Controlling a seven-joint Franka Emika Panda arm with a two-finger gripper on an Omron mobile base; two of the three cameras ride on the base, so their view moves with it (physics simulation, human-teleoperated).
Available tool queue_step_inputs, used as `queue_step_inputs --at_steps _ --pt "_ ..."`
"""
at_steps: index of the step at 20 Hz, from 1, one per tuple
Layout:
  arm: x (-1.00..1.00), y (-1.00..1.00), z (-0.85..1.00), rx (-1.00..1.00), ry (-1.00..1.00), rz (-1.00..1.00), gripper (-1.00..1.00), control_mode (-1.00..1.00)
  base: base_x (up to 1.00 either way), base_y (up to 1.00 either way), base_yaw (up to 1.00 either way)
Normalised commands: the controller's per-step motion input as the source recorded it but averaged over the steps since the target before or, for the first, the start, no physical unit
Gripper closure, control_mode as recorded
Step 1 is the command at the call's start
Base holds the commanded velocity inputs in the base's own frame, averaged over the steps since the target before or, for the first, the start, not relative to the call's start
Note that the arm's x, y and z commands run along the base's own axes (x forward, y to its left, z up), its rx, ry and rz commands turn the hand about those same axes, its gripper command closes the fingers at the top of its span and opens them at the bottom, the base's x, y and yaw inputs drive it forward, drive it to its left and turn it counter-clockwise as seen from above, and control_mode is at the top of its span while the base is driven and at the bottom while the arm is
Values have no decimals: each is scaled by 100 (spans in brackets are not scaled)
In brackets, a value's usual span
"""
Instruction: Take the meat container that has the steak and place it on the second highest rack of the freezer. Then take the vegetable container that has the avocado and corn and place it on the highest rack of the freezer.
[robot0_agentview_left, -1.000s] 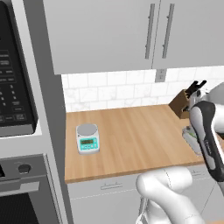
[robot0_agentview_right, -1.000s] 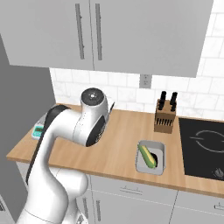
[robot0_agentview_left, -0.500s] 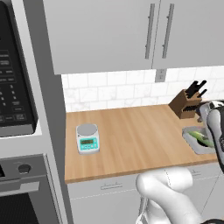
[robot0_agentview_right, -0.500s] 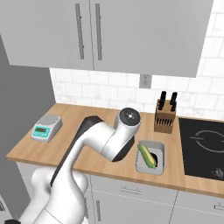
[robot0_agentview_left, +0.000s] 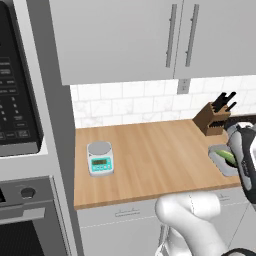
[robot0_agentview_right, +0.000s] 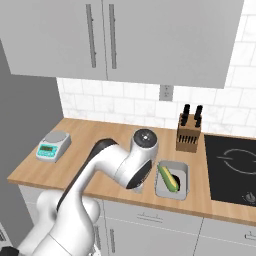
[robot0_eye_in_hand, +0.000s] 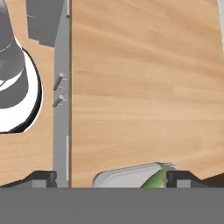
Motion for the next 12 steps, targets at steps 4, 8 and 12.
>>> queue_step_inputs --at_steps 4,8,12 --pt "0 -27 -41 -14 0 0 -100 -100 0 0 0" --pt "0 -19 -43 -18 0 0 -100 -100 0 0 0" --pt "0 -40 -42 -15 1 0 -100 -100 0 0 0"
